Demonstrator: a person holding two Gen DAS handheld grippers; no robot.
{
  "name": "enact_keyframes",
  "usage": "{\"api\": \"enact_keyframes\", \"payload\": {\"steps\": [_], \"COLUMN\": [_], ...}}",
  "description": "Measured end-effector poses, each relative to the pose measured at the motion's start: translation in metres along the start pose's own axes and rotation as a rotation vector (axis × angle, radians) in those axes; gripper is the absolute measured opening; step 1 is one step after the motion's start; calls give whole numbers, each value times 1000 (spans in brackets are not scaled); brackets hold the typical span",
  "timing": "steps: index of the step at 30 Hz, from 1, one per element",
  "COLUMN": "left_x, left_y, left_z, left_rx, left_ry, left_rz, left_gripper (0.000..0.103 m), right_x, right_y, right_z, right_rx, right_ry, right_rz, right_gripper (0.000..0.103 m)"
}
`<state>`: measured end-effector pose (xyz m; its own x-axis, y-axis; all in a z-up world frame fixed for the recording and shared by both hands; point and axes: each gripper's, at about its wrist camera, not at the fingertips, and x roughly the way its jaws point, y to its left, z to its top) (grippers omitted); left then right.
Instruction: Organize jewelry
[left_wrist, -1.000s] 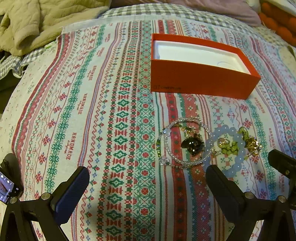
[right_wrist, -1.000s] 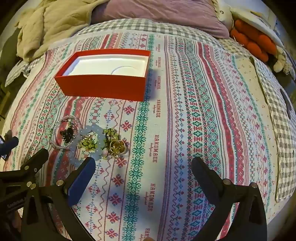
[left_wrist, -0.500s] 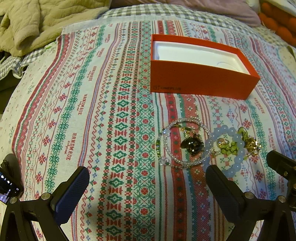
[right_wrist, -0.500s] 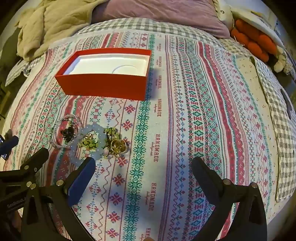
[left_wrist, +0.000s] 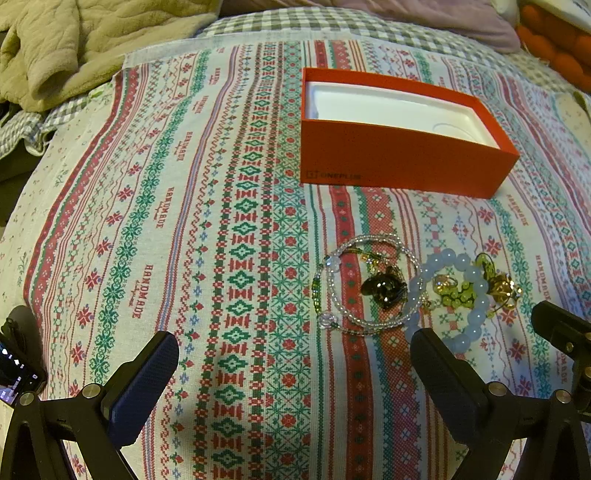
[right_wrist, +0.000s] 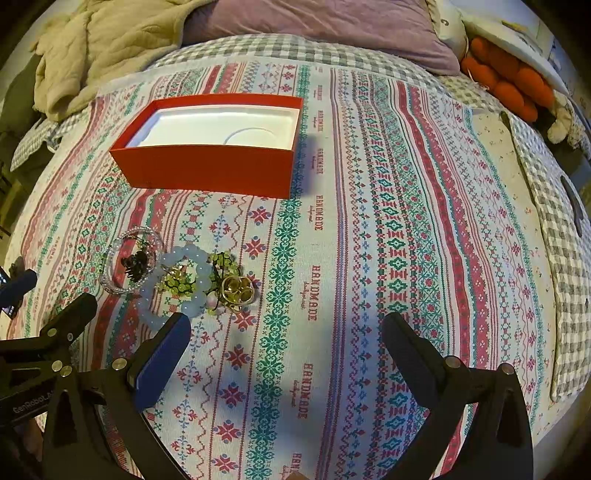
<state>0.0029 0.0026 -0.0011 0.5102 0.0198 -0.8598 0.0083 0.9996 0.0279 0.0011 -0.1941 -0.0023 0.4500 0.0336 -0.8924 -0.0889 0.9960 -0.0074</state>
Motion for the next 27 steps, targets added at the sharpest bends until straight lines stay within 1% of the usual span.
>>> {"api": "enact_keyframes", "payload": {"steps": [27], "left_x": [-1], "left_y": [0], "left_z": [-1], "left_rx": [-2], "left_ry": [-1], "left_rz": [-1], "left_gripper": [103], "right_x": [1], "right_y": [1], "right_z": [-1], "right_rx": [-1], "right_ry": [3], "right_rz": [-1], "right_gripper": [103]}}
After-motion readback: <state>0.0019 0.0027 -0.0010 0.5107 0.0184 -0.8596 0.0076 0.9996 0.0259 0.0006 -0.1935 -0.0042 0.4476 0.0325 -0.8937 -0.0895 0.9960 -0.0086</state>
